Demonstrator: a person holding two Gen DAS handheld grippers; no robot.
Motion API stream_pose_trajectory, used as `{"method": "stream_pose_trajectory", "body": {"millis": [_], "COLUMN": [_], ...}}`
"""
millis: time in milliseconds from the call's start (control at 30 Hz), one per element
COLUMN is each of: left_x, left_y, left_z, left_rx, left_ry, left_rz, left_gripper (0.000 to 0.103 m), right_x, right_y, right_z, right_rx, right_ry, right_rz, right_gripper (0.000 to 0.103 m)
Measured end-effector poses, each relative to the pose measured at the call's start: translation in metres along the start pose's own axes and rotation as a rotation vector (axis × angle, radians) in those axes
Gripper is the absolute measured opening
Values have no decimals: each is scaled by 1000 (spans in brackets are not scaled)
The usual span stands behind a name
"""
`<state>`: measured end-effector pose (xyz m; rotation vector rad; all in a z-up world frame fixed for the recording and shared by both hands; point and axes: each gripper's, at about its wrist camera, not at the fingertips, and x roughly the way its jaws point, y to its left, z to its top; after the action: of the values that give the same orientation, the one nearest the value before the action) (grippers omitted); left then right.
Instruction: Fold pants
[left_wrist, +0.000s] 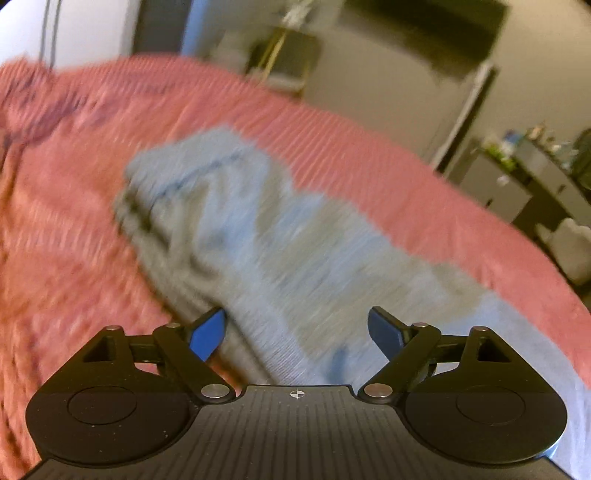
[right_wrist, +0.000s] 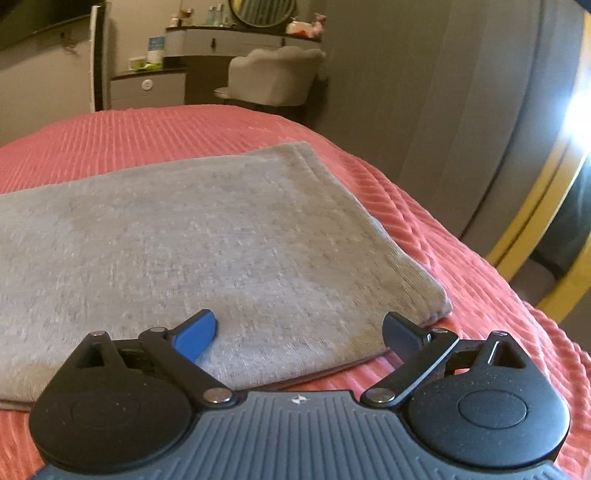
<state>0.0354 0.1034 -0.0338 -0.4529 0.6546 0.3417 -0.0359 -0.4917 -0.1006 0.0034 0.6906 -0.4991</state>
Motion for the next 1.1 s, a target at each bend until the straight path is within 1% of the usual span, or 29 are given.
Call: {"method": "stream_pose_trajectory", "body": {"millis": [33, 67, 133, 200, 233, 267, 333, 400, 433, 467, 500, 567, 667, 733, 800, 867, 967, 1067, 1100], "left_x": [-1, -1, 7, 18, 22, 25, 26, 28, 29, 31, 33, 34, 34, 35, 37, 36, 37, 37, 37], "left_y": [-6, -12, -24, -32, -34, -35, -29, -21, -18, -15, -13, -11, -14, -15, -14, -13, -13, -13, -13], "left_z": [-1, -3, -8, -14, -15, -15, -14, -11, -10, -10, -10, -9, -11, -11, -11, -11, -11, -11, -11], "left_rx": [49, 95, 190, 272, 299, 305, 277, 232, 216, 202, 191, 181, 201, 208, 205, 203, 207, 210, 211], "left_ry": [-21, -20, 19, 70, 88, 97, 102, 113, 121, 131, 140, 143, 142, 143, 146, 147, 147, 147, 147], "left_rz": [-13, -12, 25, 86, 126, 153, 160, 165, 172, 179, 184, 185, 191, 194, 194, 193, 196, 198, 199], "left_gripper": [91, 92, 92, 92, 92, 92, 92, 93, 93, 93, 93, 94, 94, 94, 95, 95, 95, 95, 96], "right_x": [-1, -2, -3, -4, -6, -9, -19, -38, -47, -50, -47, -33, -14, -3, 6, 11, 14, 22, 26], "right_y": [0, 1, 4, 7, 7, 4, -2, -24, -41, -57, -74, -103, -134, -150, -158, -163, -164, -160, -159], "right_z": [0, 0, 0, 1, 3, 4, 7, 6, 4, 1, -3, -13, -33, -50, -61, -67, -67, -51, -46], "right_rx": [2, -3, -16, -27, -24, -16, 26, 145, 259, 370, 477, 678, 921, 1061, 1148, 1188, 1189, 1137, 1125], "right_ry": [3, 4, 5, 9, 12, 7, -34, -132, -186, -209, -195, -131, -71, -32, -23, -13, -19, -24, -25], "right_rz": [-4, -10, -23, -38, -49, -55, -41, 51, 126, 213, 303, 432, 538, 584, 582, 566, 552, 511, 501], "right_gripper": [97, 97, 97, 97, 97, 97, 97, 97, 97, 97, 97, 97, 97, 97, 96, 92, 91, 85, 85]}}
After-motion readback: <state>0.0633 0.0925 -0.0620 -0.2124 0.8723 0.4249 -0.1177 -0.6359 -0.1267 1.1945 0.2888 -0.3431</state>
